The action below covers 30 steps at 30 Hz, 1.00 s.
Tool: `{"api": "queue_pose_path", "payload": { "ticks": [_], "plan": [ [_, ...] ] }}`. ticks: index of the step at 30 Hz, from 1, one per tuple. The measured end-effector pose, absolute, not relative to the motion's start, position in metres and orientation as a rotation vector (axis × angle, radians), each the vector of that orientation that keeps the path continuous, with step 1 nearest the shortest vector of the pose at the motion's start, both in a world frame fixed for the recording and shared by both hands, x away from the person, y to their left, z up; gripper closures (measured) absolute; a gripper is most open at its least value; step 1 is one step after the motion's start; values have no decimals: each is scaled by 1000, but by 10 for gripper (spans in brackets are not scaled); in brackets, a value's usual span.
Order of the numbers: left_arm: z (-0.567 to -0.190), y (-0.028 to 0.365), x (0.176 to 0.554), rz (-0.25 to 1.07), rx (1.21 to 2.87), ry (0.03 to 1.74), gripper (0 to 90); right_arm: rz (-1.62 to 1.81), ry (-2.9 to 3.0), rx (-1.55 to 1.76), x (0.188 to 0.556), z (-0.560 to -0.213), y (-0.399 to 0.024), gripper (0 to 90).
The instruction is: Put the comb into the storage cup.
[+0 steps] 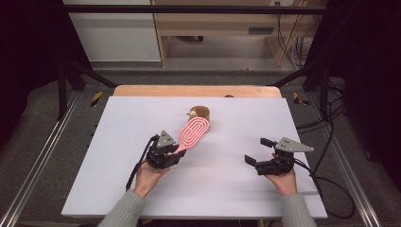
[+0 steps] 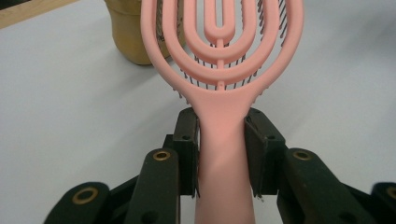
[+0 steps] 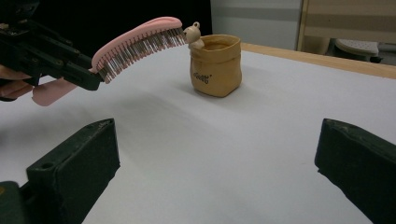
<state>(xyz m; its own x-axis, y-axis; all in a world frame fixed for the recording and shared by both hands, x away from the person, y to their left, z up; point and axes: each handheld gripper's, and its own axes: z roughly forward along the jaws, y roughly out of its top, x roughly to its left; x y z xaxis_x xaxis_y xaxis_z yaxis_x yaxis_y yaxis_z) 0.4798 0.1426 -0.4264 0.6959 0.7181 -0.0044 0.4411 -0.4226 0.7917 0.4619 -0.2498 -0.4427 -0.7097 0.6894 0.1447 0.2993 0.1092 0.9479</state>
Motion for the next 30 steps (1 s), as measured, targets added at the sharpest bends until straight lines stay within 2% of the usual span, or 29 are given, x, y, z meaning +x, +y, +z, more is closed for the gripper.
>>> {"api": "queue_pose_path", "payload": {
  "ticks": [30],
  "plan": [
    [-427, 139, 468, 485, 2023, 863, 682, 1655, 2081, 1005, 463, -431, -218, 3]
  ]
}}
